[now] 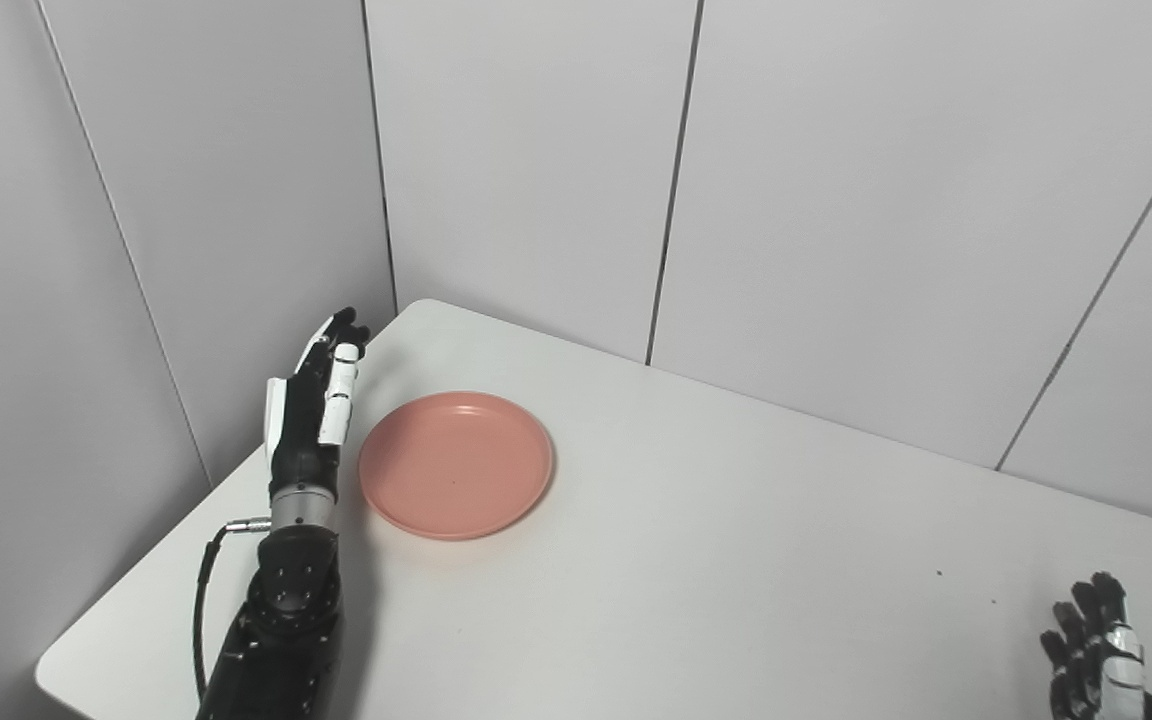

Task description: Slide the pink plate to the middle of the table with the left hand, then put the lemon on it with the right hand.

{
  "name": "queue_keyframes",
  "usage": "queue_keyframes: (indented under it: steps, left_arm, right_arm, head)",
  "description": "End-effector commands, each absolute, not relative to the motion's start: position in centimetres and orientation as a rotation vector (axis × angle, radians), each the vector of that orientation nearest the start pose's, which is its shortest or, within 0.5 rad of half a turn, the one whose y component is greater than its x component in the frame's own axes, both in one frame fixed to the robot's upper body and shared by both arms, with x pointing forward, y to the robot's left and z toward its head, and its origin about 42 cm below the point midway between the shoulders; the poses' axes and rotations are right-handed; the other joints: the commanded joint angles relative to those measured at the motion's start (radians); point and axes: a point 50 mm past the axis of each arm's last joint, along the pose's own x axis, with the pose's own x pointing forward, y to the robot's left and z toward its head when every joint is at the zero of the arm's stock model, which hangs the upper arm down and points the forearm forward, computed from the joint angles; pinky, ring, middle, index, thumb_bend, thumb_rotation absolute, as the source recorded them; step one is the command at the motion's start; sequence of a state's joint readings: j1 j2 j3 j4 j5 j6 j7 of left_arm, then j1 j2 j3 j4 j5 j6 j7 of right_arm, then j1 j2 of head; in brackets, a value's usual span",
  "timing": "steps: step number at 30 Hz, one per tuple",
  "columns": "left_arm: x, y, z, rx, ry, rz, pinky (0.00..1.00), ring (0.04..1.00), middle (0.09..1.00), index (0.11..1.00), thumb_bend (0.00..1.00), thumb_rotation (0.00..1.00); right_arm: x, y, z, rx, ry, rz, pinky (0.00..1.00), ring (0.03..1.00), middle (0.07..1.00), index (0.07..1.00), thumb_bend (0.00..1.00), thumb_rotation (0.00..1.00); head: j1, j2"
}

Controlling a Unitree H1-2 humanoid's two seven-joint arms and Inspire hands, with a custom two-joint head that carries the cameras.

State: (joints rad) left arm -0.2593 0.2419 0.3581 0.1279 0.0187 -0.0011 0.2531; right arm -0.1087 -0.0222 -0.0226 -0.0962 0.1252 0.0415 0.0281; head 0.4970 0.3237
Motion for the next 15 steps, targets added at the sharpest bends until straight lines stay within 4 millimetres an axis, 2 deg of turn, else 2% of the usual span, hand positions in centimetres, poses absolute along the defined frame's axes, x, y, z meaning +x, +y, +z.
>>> queue_keyframes:
  steps: [1,12,15]
  left_arm:
    - [35.5,39.0,18.7,0.172,-0.238,0.579,0.85,0.85,0.837,0.843,0.58,1.0]
    - [36.0,39.2,17.4,0.161,-0.184,0.583,0.94,0.875,0.846,0.841,0.61,1.0]
    - [36.2,39.3,17.0,0.163,-0.17,0.58,0.91,0.869,0.841,0.84,0.61,1.0]
  right_arm:
    - [31.7,-21.3,16.8,0.098,-0.249,0.055,1.0,1.0,1.0,1.0,0.35,1.0]
    - [31.7,-21.6,16.9,0.099,-0.24,0.036,1.0,1.0,1.0,1.0,0.36,1.0]
    - [31.7,-21.6,17.0,0.122,-0.25,0.029,1.0,1.0,1.0,1.0,0.34,1.0]
  head:
    - [-0.001,0.001]
    - [0.01,0.008]
    - [0.01,0.008]
